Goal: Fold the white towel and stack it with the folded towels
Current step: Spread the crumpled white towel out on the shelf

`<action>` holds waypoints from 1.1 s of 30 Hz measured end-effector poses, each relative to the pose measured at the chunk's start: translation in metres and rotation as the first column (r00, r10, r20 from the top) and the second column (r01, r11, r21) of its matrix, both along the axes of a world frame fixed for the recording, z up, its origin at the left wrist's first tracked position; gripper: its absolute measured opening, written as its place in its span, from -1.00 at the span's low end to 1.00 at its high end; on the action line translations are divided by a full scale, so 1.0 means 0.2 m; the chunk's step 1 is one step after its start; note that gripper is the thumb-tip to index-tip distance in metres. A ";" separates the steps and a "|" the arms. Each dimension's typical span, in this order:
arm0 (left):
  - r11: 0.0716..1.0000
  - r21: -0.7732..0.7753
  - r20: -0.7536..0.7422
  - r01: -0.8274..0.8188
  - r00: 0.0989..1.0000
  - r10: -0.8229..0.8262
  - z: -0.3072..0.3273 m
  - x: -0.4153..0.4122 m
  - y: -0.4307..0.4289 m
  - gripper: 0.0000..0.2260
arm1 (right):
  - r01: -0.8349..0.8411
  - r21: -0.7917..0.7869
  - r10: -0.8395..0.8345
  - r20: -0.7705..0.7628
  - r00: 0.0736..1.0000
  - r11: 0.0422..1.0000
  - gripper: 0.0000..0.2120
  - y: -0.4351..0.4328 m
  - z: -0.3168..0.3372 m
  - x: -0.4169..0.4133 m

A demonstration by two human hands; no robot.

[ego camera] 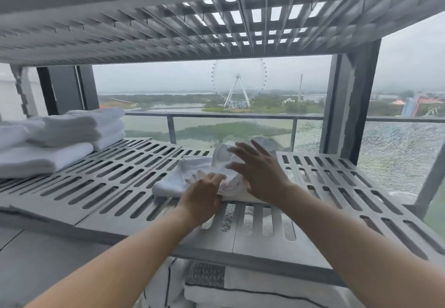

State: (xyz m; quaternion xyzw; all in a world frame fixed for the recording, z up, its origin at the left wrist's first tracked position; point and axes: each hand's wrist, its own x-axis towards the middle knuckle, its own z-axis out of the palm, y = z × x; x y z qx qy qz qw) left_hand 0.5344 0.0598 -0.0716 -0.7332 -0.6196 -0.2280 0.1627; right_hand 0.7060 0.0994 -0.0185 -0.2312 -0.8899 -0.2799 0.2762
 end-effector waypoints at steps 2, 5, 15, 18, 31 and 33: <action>0.999 0.002 -0.014 -0.033 0.999 0.033 0.00 -0.02 0.04 -0.58 | 0.004 -0.130 0.009 0.099 0.995 0.991 -0.66 0.00 0.00 -0.09; 0.997 -0.004 0.024 -0.075 0.997 0.075 0.02 -0.06 0.09 -0.63 | 0.198 -0.254 -0.166 0.142 0.976 0.947 -0.67 0.07 0.00 -0.15; 0.995 -0.079 -0.052 -0.067 0.997 0.063 0.06 -0.04 0.24 -0.76 | 0.419 -0.419 -0.461 0.003 0.888 0.805 -0.73 0.35 0.08 0.14; 0.979 -0.167 -0.046 -0.117 0.993 0.111 0.09 -0.06 0.28 -0.70 | 0.487 -0.379 -0.546 -0.060 0.835 0.787 -0.70 0.41 0.09 0.27; 0.982 -0.187 -0.268 -0.032 0.963 -0.019 0.09 0.16 0.31 -0.66 | 0.431 -0.187 -0.401 0.179 0.899 0.883 -0.59 0.41 -0.04 0.30; 0.984 -0.164 -0.280 -0.075 0.960 0.026 0.10 0.14 0.29 -0.60 | 0.588 -0.129 -0.541 0.275 0.795 0.798 -0.52 0.40 -0.07 0.34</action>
